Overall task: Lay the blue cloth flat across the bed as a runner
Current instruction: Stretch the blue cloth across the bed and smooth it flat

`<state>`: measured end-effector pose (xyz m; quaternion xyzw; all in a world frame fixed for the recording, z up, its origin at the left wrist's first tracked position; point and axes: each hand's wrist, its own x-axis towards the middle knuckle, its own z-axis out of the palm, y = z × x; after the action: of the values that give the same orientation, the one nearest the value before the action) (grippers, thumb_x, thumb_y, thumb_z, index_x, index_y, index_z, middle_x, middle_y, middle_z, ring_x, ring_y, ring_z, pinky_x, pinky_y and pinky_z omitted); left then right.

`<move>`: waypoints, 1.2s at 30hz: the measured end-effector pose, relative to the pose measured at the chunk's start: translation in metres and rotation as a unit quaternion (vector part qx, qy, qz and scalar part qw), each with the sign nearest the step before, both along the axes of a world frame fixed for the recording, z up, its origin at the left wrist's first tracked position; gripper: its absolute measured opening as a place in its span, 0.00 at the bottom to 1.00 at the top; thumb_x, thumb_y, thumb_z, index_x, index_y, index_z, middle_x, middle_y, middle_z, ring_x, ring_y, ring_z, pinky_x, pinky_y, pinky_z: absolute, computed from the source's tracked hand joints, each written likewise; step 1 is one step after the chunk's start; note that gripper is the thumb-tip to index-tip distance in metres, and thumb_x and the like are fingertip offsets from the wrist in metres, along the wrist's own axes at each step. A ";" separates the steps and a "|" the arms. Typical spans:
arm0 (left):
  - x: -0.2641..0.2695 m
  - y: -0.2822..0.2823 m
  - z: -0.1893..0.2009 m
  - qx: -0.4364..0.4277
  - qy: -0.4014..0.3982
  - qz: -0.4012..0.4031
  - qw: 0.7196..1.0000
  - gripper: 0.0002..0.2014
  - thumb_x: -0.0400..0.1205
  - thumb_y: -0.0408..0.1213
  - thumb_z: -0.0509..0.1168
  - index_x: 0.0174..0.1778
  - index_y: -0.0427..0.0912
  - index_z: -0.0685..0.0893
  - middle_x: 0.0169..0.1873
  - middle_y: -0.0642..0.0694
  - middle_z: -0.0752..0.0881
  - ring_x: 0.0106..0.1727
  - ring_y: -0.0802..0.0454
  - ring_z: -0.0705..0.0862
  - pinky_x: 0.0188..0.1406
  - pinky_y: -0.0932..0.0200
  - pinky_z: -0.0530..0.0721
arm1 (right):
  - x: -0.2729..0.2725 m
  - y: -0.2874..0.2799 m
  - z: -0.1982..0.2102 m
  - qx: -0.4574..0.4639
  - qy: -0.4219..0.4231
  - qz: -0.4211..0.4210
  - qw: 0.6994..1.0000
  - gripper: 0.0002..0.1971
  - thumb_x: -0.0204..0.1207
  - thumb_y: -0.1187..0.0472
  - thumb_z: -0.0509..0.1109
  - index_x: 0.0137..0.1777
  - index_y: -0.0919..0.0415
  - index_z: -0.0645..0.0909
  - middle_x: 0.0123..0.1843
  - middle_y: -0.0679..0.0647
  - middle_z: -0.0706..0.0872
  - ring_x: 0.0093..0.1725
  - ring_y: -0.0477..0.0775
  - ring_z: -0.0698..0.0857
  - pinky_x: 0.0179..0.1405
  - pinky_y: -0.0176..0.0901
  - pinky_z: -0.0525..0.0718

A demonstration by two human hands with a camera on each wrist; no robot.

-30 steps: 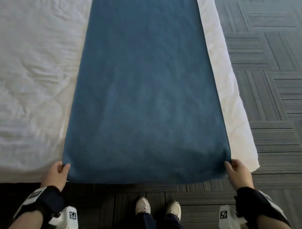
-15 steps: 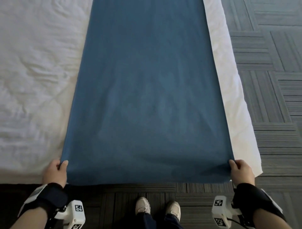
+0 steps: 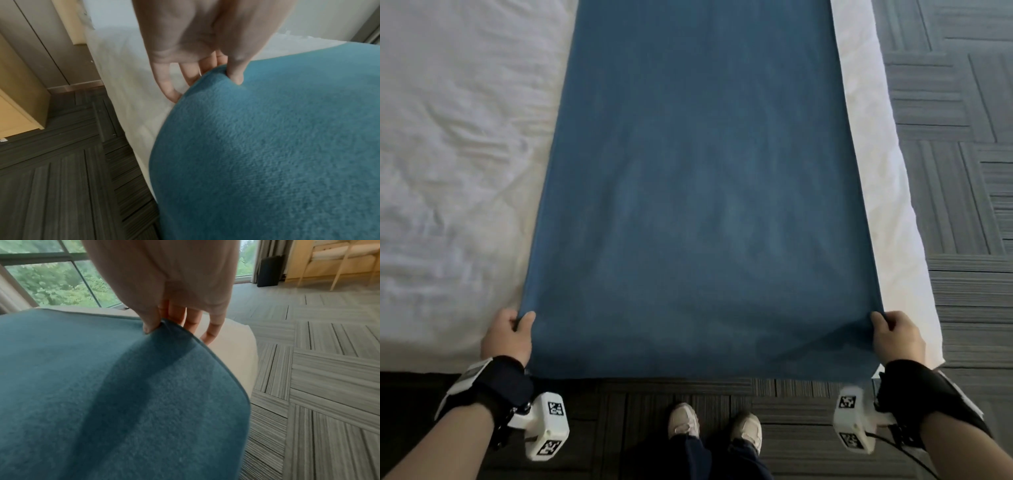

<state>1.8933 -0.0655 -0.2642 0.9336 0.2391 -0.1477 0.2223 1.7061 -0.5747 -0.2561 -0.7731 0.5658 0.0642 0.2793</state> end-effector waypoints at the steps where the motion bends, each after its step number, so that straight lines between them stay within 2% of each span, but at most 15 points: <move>1: -0.006 0.001 0.000 -0.001 0.004 0.003 1.000 0.13 0.82 0.34 0.63 0.49 0.23 0.79 0.49 0.20 0.84 0.53 0.23 0.81 0.50 0.39 0.76 | -0.005 0.002 0.000 0.006 0.006 -0.001 1.000 0.13 0.81 0.62 0.64 0.53 0.74 0.80 0.56 0.75 0.85 0.58 0.76 0.80 0.58 0.56 0.75; 5: -0.015 -0.001 0.002 -0.003 0.013 0.019 1.000 0.11 0.81 0.32 0.63 0.49 0.23 0.78 0.48 0.21 0.84 0.50 0.24 0.82 0.43 0.44 0.72 | -0.010 0.006 0.000 0.030 0.017 -0.011 0.999 0.12 0.80 0.65 0.63 0.56 0.75 0.79 0.58 0.75 0.85 0.59 0.76 0.80 0.59 0.57 0.75; 8: -0.008 -0.011 0.012 0.009 0.004 0.005 1.000 0.11 0.77 0.28 0.67 0.53 0.27 0.80 0.51 0.24 0.85 0.53 0.26 0.82 0.50 0.39 0.77 | -0.001 0.009 0.007 -0.013 0.002 -0.015 1.000 0.13 0.75 0.70 0.65 0.58 0.75 0.77 0.60 0.76 0.82 0.61 0.74 0.78 0.62 0.59 0.74; 10: -0.003 -0.022 0.020 0.056 -0.017 -0.043 0.997 0.18 0.72 0.26 0.70 0.58 0.30 0.79 0.57 0.24 0.82 0.59 0.26 0.79 0.56 0.34 0.78 | 0.008 0.017 0.015 -0.086 -0.009 0.013 0.996 0.19 0.71 0.70 0.69 0.62 0.72 0.75 0.64 0.76 0.77 0.66 0.74 0.73 0.65 0.63 0.71; 12: 0.003 -0.041 0.029 0.093 -0.043 -0.116 0.988 0.30 0.69 0.26 0.71 0.68 0.33 0.74 0.68 0.27 0.74 0.68 0.28 0.73 0.63 0.33 0.73 | 0.024 0.031 0.024 -0.136 -0.013 0.104 0.985 0.27 0.68 0.69 0.71 0.69 0.67 0.72 0.71 0.70 0.72 0.73 0.71 0.67 0.69 0.66 0.69; 14: 0.013 -0.067 0.034 0.091 -0.063 -0.206 0.972 0.34 0.70 0.27 0.70 0.75 0.36 0.70 0.76 0.32 0.69 0.74 0.31 0.69 0.69 0.34 0.68 | 0.047 0.045 0.029 -0.154 0.002 0.236 0.960 0.32 0.68 0.67 0.71 0.74 0.60 0.68 0.78 0.63 0.68 0.79 0.67 0.62 0.74 0.64 0.63; 17: 0.028 -0.111 0.030 0.083 -0.076 -0.322 0.940 0.33 0.75 0.32 0.67 0.78 0.43 0.68 0.80 0.38 0.65 0.78 0.37 0.67 0.73 0.36 0.66 | 0.090 0.071 0.028 -0.149 0.013 0.396 0.906 0.34 0.70 0.63 0.70 0.78 0.51 0.66 0.82 0.59 0.65 0.83 0.63 0.59 0.77 0.62 0.61; 21: 0.032 -0.157 0.019 0.080 -0.044 -0.481 0.872 0.31 0.80 0.43 0.62 0.79 0.56 0.62 0.83 0.48 0.57 0.83 0.45 0.59 0.76 0.33 0.61 | 0.121 0.114 0.017 -0.134 0.002 0.558 0.819 0.33 0.66 0.62 0.74 0.73 0.45 0.74 0.79 0.56 0.71 0.78 0.65 0.69 0.69 0.67 0.74; 23: 0.030 -0.157 0.012 0.106 -0.011 -0.520 0.847 0.30 0.80 0.46 0.61 0.79 0.60 0.61 0.84 0.51 0.55 0.84 0.46 0.57 0.75 0.30 0.61 | 0.120 0.112 0.010 -0.121 0.050 0.552 0.824 0.33 0.72 0.57 0.69 0.77 0.39 0.65 0.83 0.52 0.63 0.82 0.62 0.62 0.71 0.68 0.69; 24: 0.033 -0.149 0.012 0.121 0.000 -0.510 0.851 0.30 0.79 0.48 0.62 0.79 0.60 0.62 0.84 0.50 0.57 0.83 0.44 0.59 0.74 0.29 0.63 | 0.116 0.101 0.007 -0.116 0.074 0.518 0.844 0.32 0.75 0.53 0.65 0.78 0.36 0.59 0.85 0.49 0.57 0.83 0.61 0.57 0.73 0.67 0.66; 26: 0.042 -0.123 0.017 0.135 0.016 -0.449 0.883 0.29 0.78 0.53 0.60 0.77 0.59 0.67 0.82 0.46 0.63 0.81 0.38 0.64 0.69 0.29 0.70 | 0.103 0.071 0.004 -0.121 0.104 0.439 0.884 0.32 0.78 0.48 0.60 0.79 0.33 0.50 0.85 0.46 0.51 0.84 0.62 0.53 0.74 0.66 0.66; 28: 0.053 -0.095 0.026 0.153 0.033 -0.399 0.903 0.33 0.74 0.59 0.50 0.76 0.53 0.71 0.80 0.41 0.68 0.78 0.32 0.67 0.65 0.30 0.74 | 0.090 0.041 0.007 -0.125 0.128 0.396 0.901 0.33 0.78 0.46 0.59 0.80 0.34 0.47 0.85 0.46 0.51 0.83 0.63 0.54 0.74 0.65 0.68; 30: 0.063 -0.076 0.034 0.165 0.044 -0.382 0.908 0.38 0.71 0.60 0.44 0.74 0.48 0.74 0.78 0.37 0.70 0.76 0.28 0.69 0.62 0.30 0.75 | 0.088 0.019 0.012 -0.126 0.157 0.364 0.909 0.33 0.79 0.45 0.58 0.81 0.37 0.46 0.85 0.48 0.53 0.83 0.60 0.54 0.74 0.65 0.67; 33: 0.085 -0.076 0.042 0.184 0.057 -0.295 0.936 0.32 0.79 0.57 0.48 0.79 0.48 0.66 0.80 0.36 0.65 0.78 0.32 0.65 0.68 0.33 0.70 | 0.108 0.004 0.021 -0.131 0.176 0.326 0.920 0.31 0.80 0.44 0.55 0.81 0.43 0.49 0.84 0.50 0.53 0.83 0.58 0.53 0.76 0.65 0.62; 36: 0.118 -0.098 0.045 0.154 0.068 -0.189 0.968 0.31 0.83 0.55 0.50 0.82 0.48 0.55 0.84 0.41 0.55 0.82 0.40 0.56 0.77 0.39 0.62 | 0.151 0.000 0.031 -0.142 0.125 0.349 0.918 0.30 0.81 0.49 0.56 0.81 0.46 0.53 0.84 0.52 0.56 0.84 0.58 0.53 0.77 0.63 0.61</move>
<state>2.0112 -0.1630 -0.2193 0.9726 0.0928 -0.2116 0.0275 1.8569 -0.5742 -0.2250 -0.9387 0.2938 0.1726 0.0532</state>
